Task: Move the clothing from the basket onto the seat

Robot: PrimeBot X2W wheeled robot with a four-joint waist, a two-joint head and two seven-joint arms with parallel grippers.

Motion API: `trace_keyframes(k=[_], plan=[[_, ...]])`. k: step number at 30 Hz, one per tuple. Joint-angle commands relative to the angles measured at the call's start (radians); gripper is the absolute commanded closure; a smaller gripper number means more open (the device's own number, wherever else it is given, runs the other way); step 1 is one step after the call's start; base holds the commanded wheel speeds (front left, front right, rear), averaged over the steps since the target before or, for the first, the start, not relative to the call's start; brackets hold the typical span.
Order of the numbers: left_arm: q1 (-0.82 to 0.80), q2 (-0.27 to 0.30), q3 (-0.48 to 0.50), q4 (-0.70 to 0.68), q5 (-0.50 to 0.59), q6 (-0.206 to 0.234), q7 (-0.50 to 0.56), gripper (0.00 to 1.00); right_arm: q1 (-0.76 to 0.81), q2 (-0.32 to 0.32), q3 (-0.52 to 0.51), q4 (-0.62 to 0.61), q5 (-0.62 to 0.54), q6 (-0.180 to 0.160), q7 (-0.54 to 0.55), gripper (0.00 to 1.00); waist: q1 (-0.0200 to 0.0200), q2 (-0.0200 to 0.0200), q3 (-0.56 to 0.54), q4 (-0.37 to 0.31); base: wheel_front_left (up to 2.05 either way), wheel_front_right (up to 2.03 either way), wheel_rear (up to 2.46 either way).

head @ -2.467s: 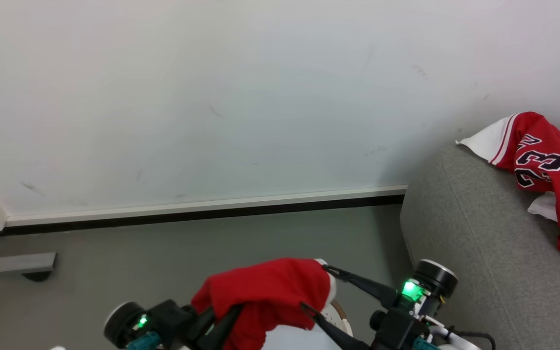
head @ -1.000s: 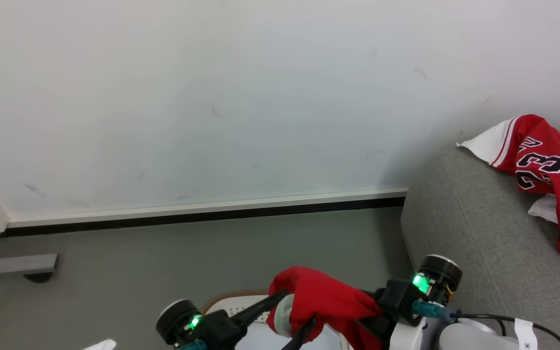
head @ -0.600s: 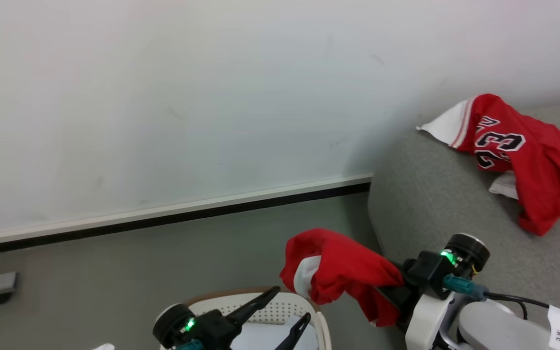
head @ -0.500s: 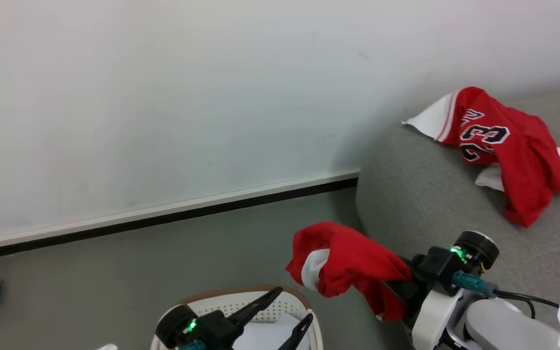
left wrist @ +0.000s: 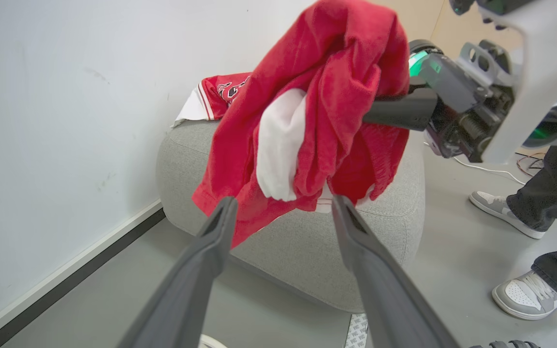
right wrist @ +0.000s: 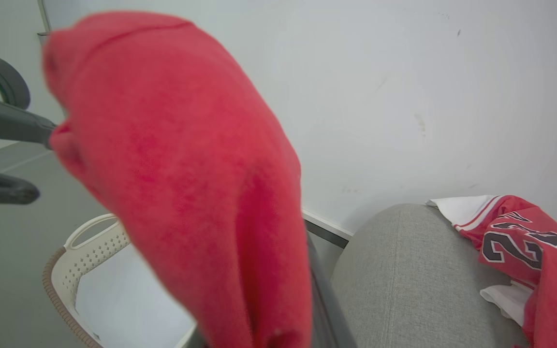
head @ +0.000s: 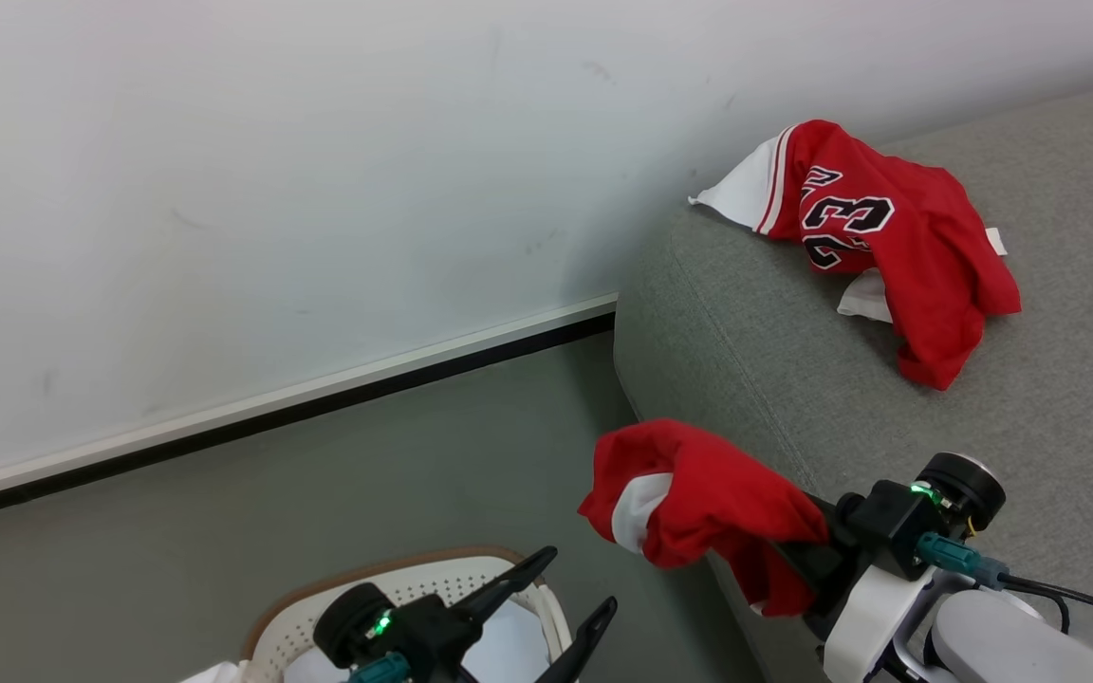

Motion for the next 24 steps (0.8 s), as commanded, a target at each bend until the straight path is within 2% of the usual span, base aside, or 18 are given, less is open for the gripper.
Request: trace_keyframes(k=[1,7,15,16,21,24], plan=[[-0.012,0.000,-0.002,0.008,-0.001,-0.003,-0.007,0.00,0.020,-0.005,-0.016,-0.007,-0.014,-0.002,0.004,1.00,-0.0001,-0.0001,0.004,0.001,0.00,0.00,0.00],[-0.043,-0.003,0.000,0.027,0.017,0.000,-0.026,0.00,0.023,0.000,-0.112,0.013,-0.049,-0.002,0.010,1.00,-0.0001,-0.0001,0.056,0.030,0.00,0.00,0.00],[-0.159,-0.002,0.025,0.028,0.041,-0.008,-0.042,0.00,-0.072,0.042,-0.370,0.091,-0.165,-0.002,-0.007,1.00,-0.0001,-0.0001,0.239,0.097,0.00,0.00,0.00],[-0.159,-0.002,0.025,0.028,0.041,-0.008,-0.042,0.00,-0.072,0.042,-0.370,0.091,-0.165,-0.002,-0.007,1.00,-0.0001,-0.0001,0.239,0.097,0.00,0.00,0.00],[-0.275,-0.006,0.054,0.021,0.054,-0.017,-0.049,0.00,-0.225,0.047,-0.571,0.133,-0.265,-0.002,-0.005,1.00,-0.0001,-0.0001,0.382,0.146,0.00,0.00,0.00],[-0.337,-0.015,0.077,0.021,0.056,-0.017,-0.056,0.00,-0.346,0.019,-0.707,0.153,-0.337,-0.002,0.006,1.00,-0.0001,-0.0001,0.452,0.170,0.00,0.00,0.00]])
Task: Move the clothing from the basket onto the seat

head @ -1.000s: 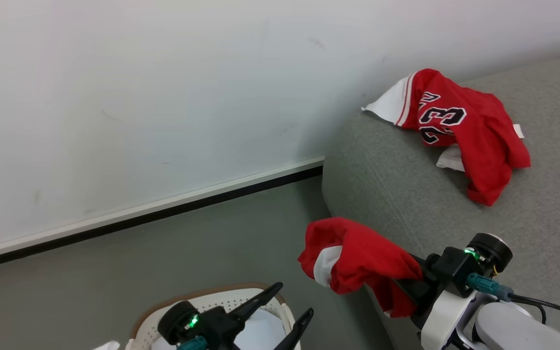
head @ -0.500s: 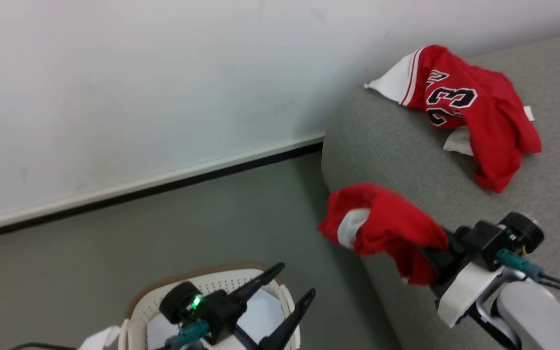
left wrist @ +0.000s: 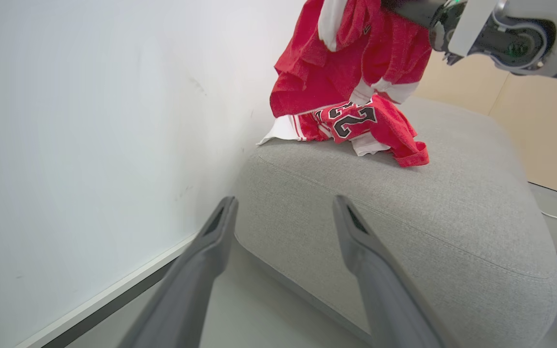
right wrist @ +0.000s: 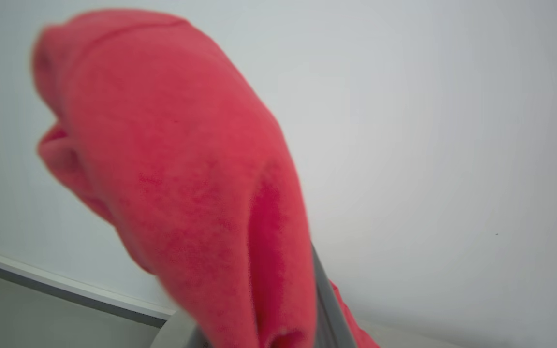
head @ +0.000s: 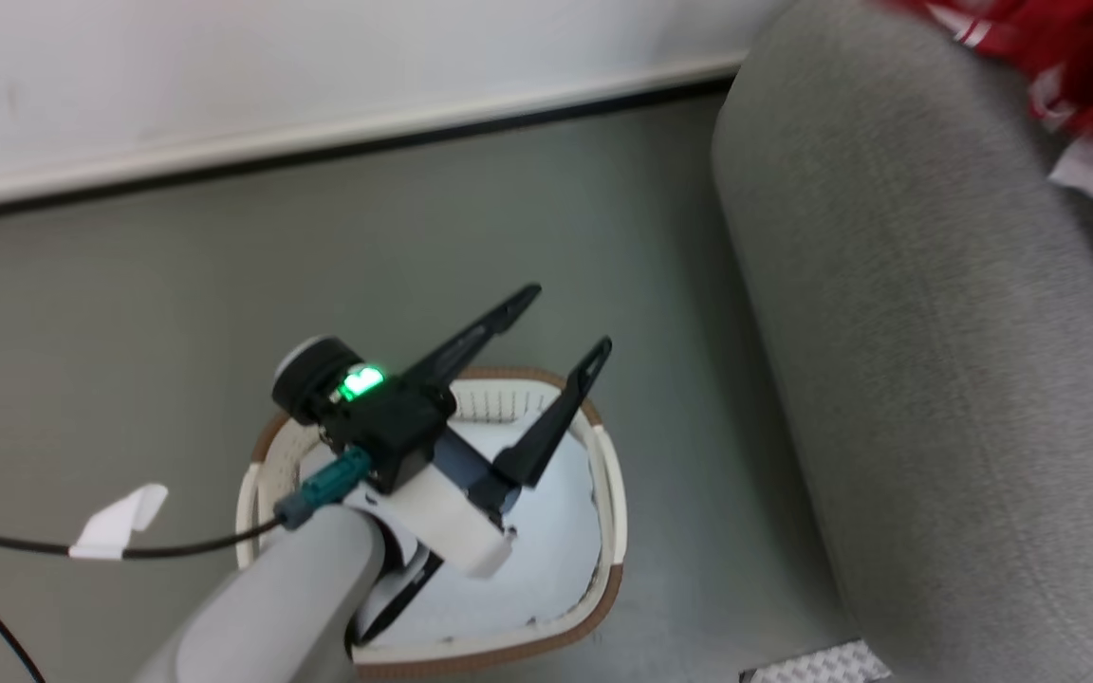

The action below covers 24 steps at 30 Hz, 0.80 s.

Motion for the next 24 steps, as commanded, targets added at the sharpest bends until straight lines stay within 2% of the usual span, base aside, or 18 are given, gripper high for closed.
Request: trace_keyframes(k=[1,4,8,14,17,21,22,23,24], plan=[[-0.025,-0.004,0.008,-0.001,0.009,-0.001,-0.007,0.00,-0.053,-0.026,-0.049,0.007,-0.034,-0.003,0.005,1.00,-0.0003,-0.0001,0.112,0.062,0.00,0.00,0.00],[-0.059,-0.016,0.024,0.002,-0.002,-0.005,-0.015,0.00,-0.161,-0.060,-0.182,0.017,-0.119,-0.002,0.040,1.00,-0.0003,-0.0001,0.160,0.088,0.00,0.00,0.00],[-0.078,-0.027,0.040,0.015,-0.009,-0.009,-0.022,0.00,-0.249,-0.130,-0.294,0.044,-0.226,-0.003,0.120,1.00,-0.0003,-0.0001,0.206,0.122,0.00,0.00,0.00],[-0.064,-0.045,0.069,0.009,-0.033,-0.014,-0.024,0.00,-0.249,-0.206,-0.442,0.114,-0.386,-0.003,0.241,1.00,-0.0003,-0.0001,0.261,0.162,0.00,0.00,0.00],[-0.059,-0.055,0.080,-0.001,-0.028,-0.019,-0.025,0.00,-0.193,-0.173,-0.544,0.174,-0.463,-0.003,0.296,1.00,-0.0003,-0.0001,0.281,0.177,0.00,0.00,0.00],[-0.045,-0.066,0.088,0.002,-0.015,-0.025,-0.025,0.00,-0.124,-0.099,-0.661,0.235,-0.527,-0.003,0.291,0.99,-0.0003,-0.0001,0.277,0.186,0.00,0.00,0.00],[-0.041,-0.068,0.093,0.004,-0.015,-0.026,-0.024,0.00,-0.109,-0.078,-0.685,0.246,-0.542,-0.003,0.280,0.90,-0.0003,-0.0001,0.271,0.186,0.00,0.00,0.00],[-0.037,-0.069,0.099,0.006,-0.015,-0.027,-0.025,0.00,-0.093,-0.056,-0.703,0.254,-0.558,-0.003,0.267,0.90,-0.0003,-0.0001,0.262,0.184,0.00,0.00,0.00],[-0.030,-0.068,0.106,0.011,-0.014,-0.028,-0.025,0.00,-0.078,-0.032,-0.714,0.261,-0.569,-0.003,0.257,0.51,-0.0003,-0.0001,0.251,0.181,0.00,0.00,0.00]])
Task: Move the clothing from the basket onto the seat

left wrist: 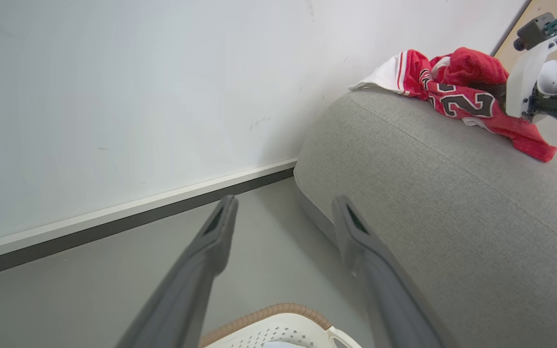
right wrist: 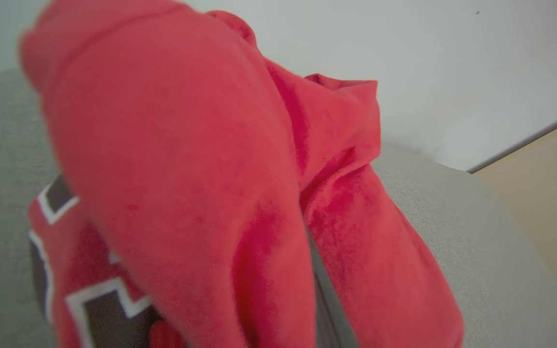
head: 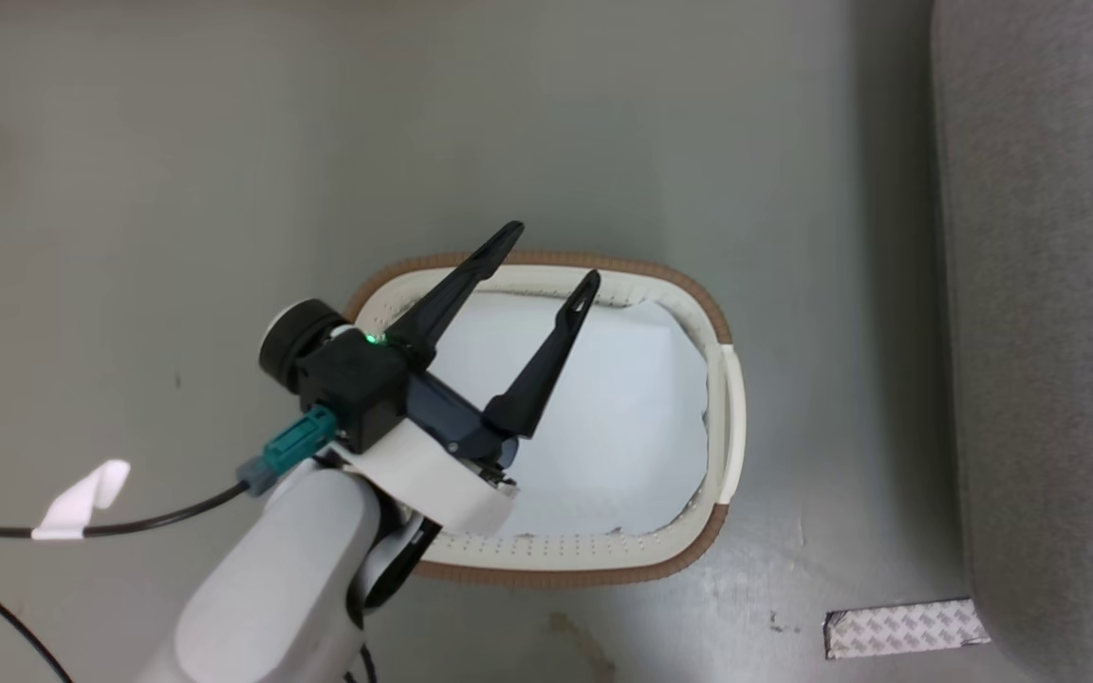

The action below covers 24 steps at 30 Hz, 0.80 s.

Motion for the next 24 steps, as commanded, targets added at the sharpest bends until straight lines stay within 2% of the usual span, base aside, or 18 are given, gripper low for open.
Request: trace_keyframes(k=[1,3,12,19,24], plan=[[0.019,0.002,0.012,0.006,0.010,-0.003,0.000,0.00,0.027,0.025,-0.007,0.012,-0.016,-0.003,-0.014,0.00,-0.0002,0.0000,-0.028,-0.010,0.00,0.00,0.00],[0.038,0.003,0.030,0.012,0.007,-0.004,0.000,0.00,0.043,0.061,-0.008,0.024,-0.007,-0.003,-0.047,0.00,-0.0002,0.0000,-0.061,-0.022,0.00,0.00,0.00],[0.172,0.001,0.130,0.074,-0.014,0.029,0.000,0.00,0.192,0.128,0.073,0.027,0.039,-0.003,-0.192,0.00,-0.0002,0.0000,-0.241,-0.065,0.00,0.00,0.00],[0.313,-0.015,0.229,0.109,-0.031,0.081,0.000,0.00,0.393,0.191,0.153,-0.094,0.112,-0.003,-0.273,0.00,-0.0002,0.0000,-0.387,-0.057,0.00,0.00,0.00],[0.423,-0.036,0.313,0.109,-0.025,0.117,0.000,0.00,0.549,0.267,0.217,-0.211,0.138,-0.003,-0.300,0.00,-0.0002,0.0000,-0.473,-0.040,0.00,0.00,0.00]])
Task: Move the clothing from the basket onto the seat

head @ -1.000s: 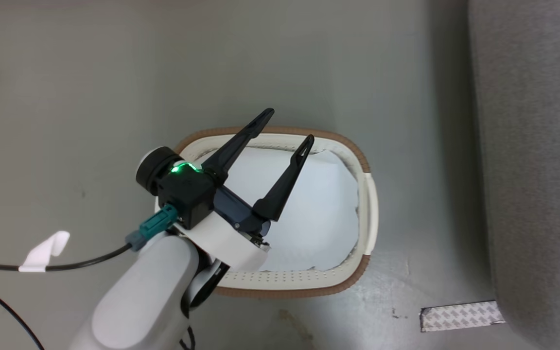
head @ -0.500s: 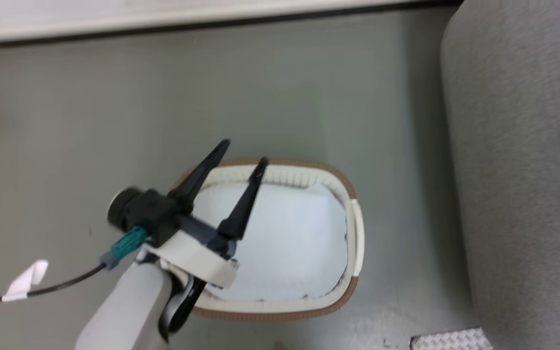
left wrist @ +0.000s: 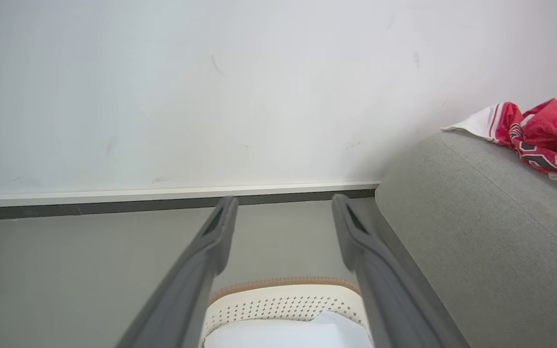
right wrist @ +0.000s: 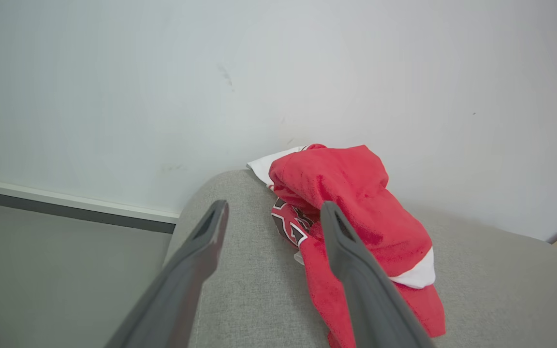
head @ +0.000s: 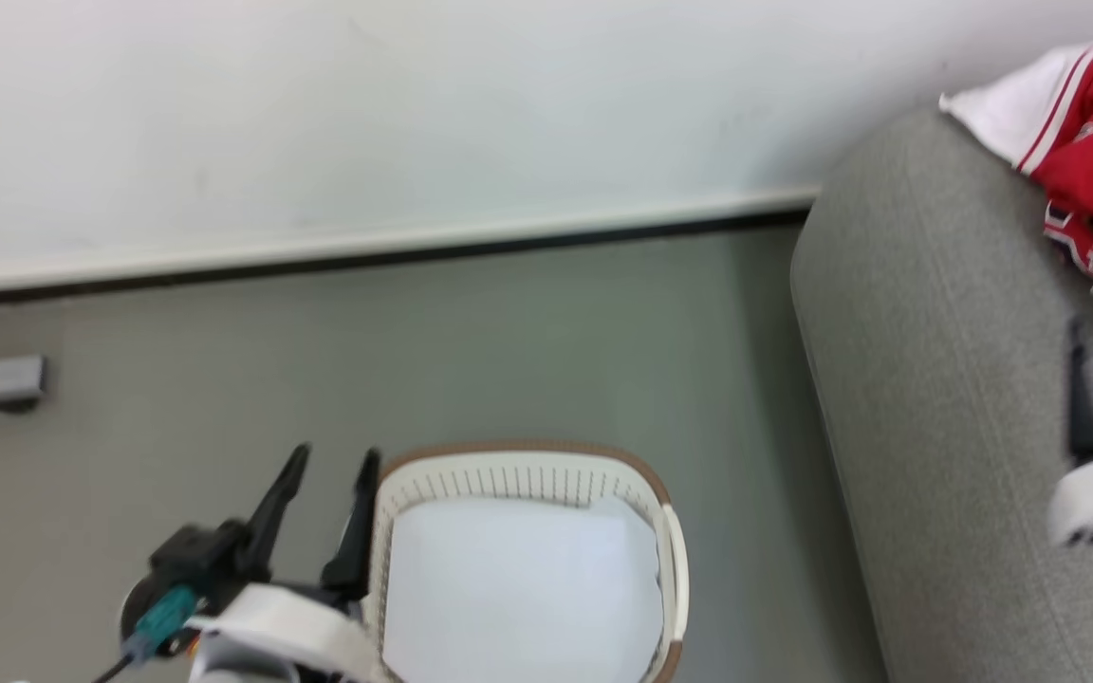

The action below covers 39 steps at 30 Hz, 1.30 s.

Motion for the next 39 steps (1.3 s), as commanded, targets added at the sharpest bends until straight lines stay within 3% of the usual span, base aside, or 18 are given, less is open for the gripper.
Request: trace_keyframes(k=[1,7,14,19,29,39], plan=[[0.041,-0.005,0.030,-0.002,0.008,0.012,0.000,0.00,0.057,0.027,0.018,-0.034,0.008,-0.003,-0.010,0.00,0.0003,0.0000,-0.075,0.018,0.00,0.00,0.00],[0.153,-0.040,0.138,-0.003,0.034,0.009,0.000,0.00,0.222,0.106,0.096,-0.160,0.078,-0.003,-0.017,0.00,0.0003,0.0000,-0.167,0.048,0.00,0.00,0.00],[0.267,-0.080,0.264,0.003,0.094,0.001,0.000,0.00,0.404,0.139,0.182,-0.275,0.148,-0.003,-0.017,0.00,0.0003,0.0000,-0.253,0.057,0.00,0.00,0.00],[0.313,-0.110,0.328,0.005,0.125,-0.044,0.000,0.00,0.478,0.141,0.252,-0.282,0.244,-0.003,-0.017,0.00,0.0003,0.0000,-0.274,0.054,0.00,0.00,0.00],[0.334,-0.146,0.376,-0.004,0.161,-0.109,0.000,0.00,0.516,0.141,0.298,-0.274,0.302,-0.003,-0.017,0.00,0.0003,0.0000,-0.286,0.040,0.00,0.00,0.00],[0.332,-0.159,0.394,0.000,0.173,-0.127,0.000,0.00,0.503,0.141,0.302,-0.263,0.295,-0.003,-0.017,0.00,0.0003,0.0000,-0.283,0.032,0.00,0.00,0.00]])
